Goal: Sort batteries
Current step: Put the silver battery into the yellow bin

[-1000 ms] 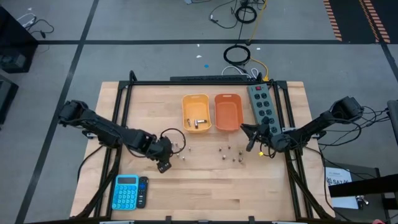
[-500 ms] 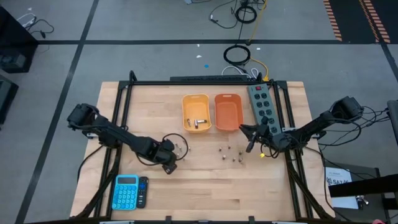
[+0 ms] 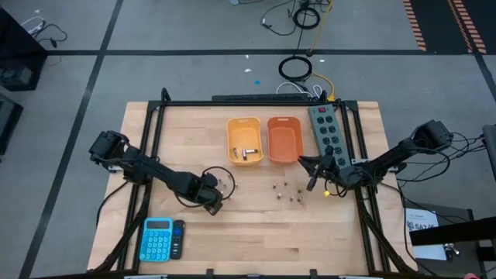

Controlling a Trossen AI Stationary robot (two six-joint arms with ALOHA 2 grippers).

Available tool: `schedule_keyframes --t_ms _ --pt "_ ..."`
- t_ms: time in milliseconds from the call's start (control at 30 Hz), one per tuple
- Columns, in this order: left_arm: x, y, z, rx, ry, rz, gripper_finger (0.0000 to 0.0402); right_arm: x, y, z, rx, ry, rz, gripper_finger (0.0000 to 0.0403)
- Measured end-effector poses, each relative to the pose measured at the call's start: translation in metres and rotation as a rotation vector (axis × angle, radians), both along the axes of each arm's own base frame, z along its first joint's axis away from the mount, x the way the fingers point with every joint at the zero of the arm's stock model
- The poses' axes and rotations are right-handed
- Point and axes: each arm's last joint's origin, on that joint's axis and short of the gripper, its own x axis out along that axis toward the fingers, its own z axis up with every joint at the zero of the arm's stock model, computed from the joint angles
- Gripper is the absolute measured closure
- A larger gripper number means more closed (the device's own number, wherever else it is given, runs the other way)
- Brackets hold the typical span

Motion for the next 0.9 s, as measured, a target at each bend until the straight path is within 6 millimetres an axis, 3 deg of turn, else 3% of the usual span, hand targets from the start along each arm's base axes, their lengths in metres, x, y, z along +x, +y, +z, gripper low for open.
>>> schedule_keyframes --t_ms 367,900 --pt "0.0047 0.0018 0.0018 -0.010 -0.035 0.049 0.0201 0.0004 0.0008 0.0000 0.005 0.000 0.031 0.0355" --pt "0.0080 0.0065 0.0069 0.011 -0.026 0.061 0.0203 0.0006 0.0011 0.0000 0.006 0.000 0.041 0.0355"
